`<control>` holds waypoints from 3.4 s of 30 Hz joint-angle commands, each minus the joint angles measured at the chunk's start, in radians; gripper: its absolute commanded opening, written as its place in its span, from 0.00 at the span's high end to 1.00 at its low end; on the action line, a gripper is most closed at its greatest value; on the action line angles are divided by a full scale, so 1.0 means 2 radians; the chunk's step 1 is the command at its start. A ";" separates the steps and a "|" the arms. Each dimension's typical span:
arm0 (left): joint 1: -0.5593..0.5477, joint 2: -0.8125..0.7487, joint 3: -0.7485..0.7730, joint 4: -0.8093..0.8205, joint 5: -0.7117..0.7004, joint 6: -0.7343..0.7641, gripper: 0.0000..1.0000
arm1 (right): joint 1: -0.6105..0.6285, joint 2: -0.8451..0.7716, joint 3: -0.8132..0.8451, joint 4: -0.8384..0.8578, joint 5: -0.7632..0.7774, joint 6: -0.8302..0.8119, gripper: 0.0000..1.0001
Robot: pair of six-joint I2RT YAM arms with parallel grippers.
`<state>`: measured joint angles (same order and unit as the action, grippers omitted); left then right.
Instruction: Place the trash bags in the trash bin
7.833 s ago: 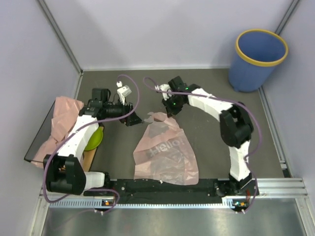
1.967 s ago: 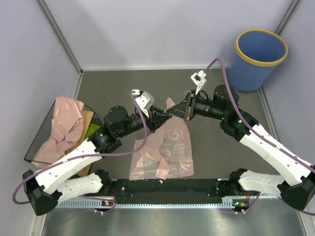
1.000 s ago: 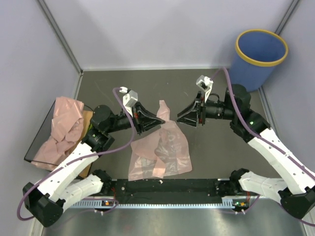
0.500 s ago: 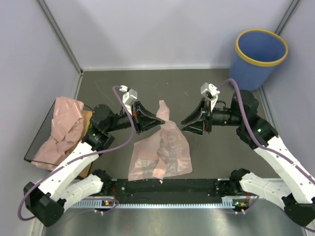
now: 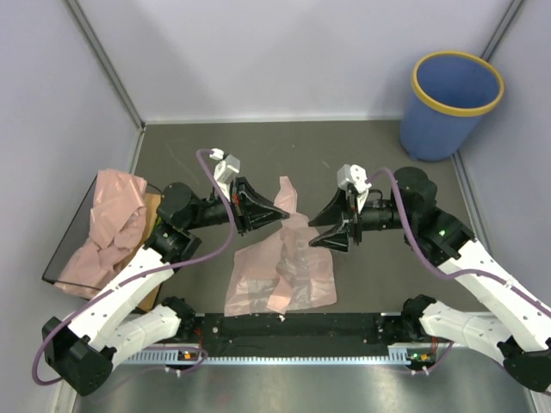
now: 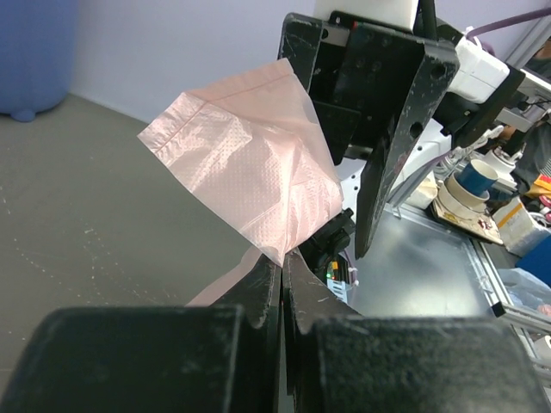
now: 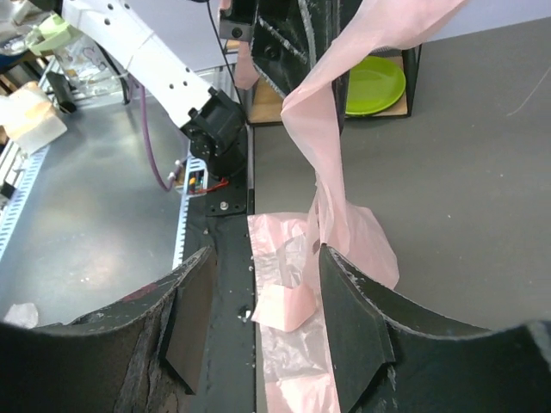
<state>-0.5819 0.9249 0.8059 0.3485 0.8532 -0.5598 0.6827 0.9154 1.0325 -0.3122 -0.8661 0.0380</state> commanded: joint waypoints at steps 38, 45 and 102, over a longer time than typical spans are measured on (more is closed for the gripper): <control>-0.004 -0.001 0.004 0.044 0.002 0.003 1.00 | 0.044 0.039 0.031 0.092 0.050 0.028 0.61; -0.011 -0.001 0.007 0.040 -0.004 0.005 1.00 | 0.048 0.062 0.041 0.111 0.066 0.043 0.64; -0.055 -0.016 -0.001 -0.078 -0.012 0.252 1.00 | 0.048 0.101 0.045 0.143 0.032 0.191 0.82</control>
<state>-0.6716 0.9184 0.7551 0.2131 0.8539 -0.1432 0.7769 1.0912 1.0893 -0.0525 -0.8097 0.3832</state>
